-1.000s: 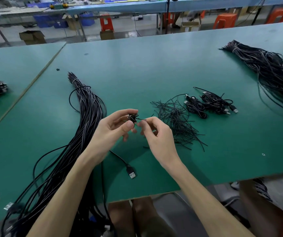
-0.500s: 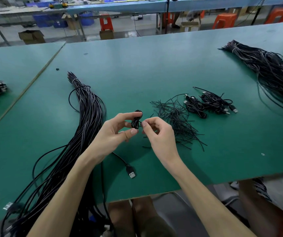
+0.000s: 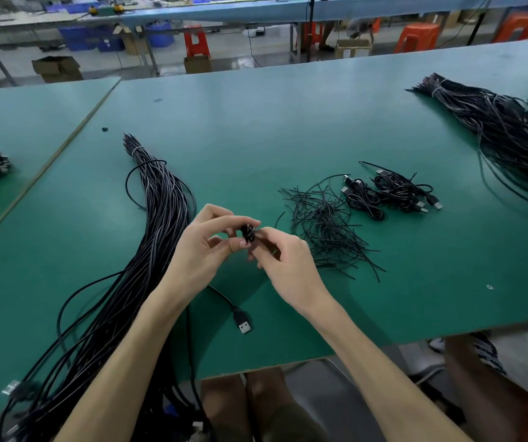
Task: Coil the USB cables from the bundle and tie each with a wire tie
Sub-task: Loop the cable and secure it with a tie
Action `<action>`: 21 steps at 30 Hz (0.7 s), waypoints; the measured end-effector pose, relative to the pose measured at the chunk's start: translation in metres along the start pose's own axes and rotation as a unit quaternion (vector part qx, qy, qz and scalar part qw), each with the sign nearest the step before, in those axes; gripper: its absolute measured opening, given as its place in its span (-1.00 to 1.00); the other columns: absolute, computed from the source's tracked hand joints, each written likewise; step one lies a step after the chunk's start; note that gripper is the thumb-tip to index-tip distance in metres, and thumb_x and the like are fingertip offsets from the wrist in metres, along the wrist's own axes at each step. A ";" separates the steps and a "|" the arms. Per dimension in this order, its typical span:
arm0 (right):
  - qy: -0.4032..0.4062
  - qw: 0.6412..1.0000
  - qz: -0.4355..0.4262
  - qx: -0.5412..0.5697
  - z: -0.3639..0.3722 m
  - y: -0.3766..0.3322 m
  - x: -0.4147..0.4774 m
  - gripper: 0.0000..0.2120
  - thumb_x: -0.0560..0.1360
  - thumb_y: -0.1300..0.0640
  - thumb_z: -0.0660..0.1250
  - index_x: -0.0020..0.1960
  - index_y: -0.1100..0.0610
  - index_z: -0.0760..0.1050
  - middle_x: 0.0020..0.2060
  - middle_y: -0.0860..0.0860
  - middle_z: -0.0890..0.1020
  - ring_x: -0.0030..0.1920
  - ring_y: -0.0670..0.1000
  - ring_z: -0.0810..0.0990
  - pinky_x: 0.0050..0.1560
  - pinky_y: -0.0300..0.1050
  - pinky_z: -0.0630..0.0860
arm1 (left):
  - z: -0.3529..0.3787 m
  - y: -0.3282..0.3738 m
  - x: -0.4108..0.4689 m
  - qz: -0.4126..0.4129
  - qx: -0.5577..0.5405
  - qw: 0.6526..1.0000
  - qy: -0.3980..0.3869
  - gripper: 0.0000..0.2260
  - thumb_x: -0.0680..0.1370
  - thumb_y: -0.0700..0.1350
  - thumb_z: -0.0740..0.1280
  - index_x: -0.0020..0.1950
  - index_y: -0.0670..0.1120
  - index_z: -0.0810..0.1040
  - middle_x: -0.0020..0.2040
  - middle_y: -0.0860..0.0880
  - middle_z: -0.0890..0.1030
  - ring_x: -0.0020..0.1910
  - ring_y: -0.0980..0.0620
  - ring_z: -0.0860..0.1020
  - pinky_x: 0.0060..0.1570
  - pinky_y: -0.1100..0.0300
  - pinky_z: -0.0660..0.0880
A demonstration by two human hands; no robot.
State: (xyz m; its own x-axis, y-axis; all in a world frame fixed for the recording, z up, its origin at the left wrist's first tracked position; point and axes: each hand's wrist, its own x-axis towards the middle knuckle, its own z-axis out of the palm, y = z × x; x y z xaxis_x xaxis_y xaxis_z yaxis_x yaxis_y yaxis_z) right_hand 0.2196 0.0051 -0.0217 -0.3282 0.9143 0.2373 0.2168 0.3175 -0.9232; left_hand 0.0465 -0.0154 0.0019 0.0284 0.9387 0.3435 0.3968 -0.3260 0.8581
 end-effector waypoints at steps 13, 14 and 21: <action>0.047 0.993 -0.048 -0.096 0.002 -0.006 -0.002 -0.73 0.53 0.29 0.38 -0.23 0.04 0.37 -0.29 -0.16 0.41 -0.27 -0.15 0.38 -0.21 -0.35 0.30 | 0.005 -0.001 -0.002 0.076 0.184 0.979 0.043 -0.77 0.51 0.01 0.46 0.07 -0.11 0.73 -0.05 0.08 0.66 -0.01 0.12 0.54 0.00 0.39 0.37; 0.054 0.988 -0.074 -0.127 0.004 -0.007 -0.003 -0.73 0.53 0.30 0.37 -0.21 0.06 0.35 -0.28 -0.16 0.39 -0.23 -0.13 0.36 -0.17 -0.34 0.30 | 0.005 -0.001 -0.003 0.060 0.170 0.983 0.044 -0.76 0.51 0.04 0.45 0.04 -0.10 0.73 -0.12 0.10 0.66 -0.09 0.15 0.55 -0.06 0.39 0.39; 0.106 0.962 -0.172 -0.185 0.007 -0.004 -0.005 -0.86 0.58 0.28 0.39 -0.14 0.18 0.50 -0.21 -0.04 0.48 -0.12 -0.02 0.40 -0.08 -0.23 0.37 | 0.004 0.001 -0.001 -0.107 -0.075 0.991 0.034 -0.76 0.49 0.00 0.46 0.07 -0.11 0.64 -0.21 -0.11 0.71 -0.41 -0.04 0.64 -0.42 0.13 0.59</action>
State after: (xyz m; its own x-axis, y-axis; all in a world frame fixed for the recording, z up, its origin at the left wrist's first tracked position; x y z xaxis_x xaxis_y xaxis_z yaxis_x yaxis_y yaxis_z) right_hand 0.2135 -0.0024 -0.0213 -0.2519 0.7579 0.6018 0.4543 0.6417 -0.6180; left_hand 0.0505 -0.0162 0.0005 -0.1062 0.9801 0.1676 0.2461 -0.1374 0.9595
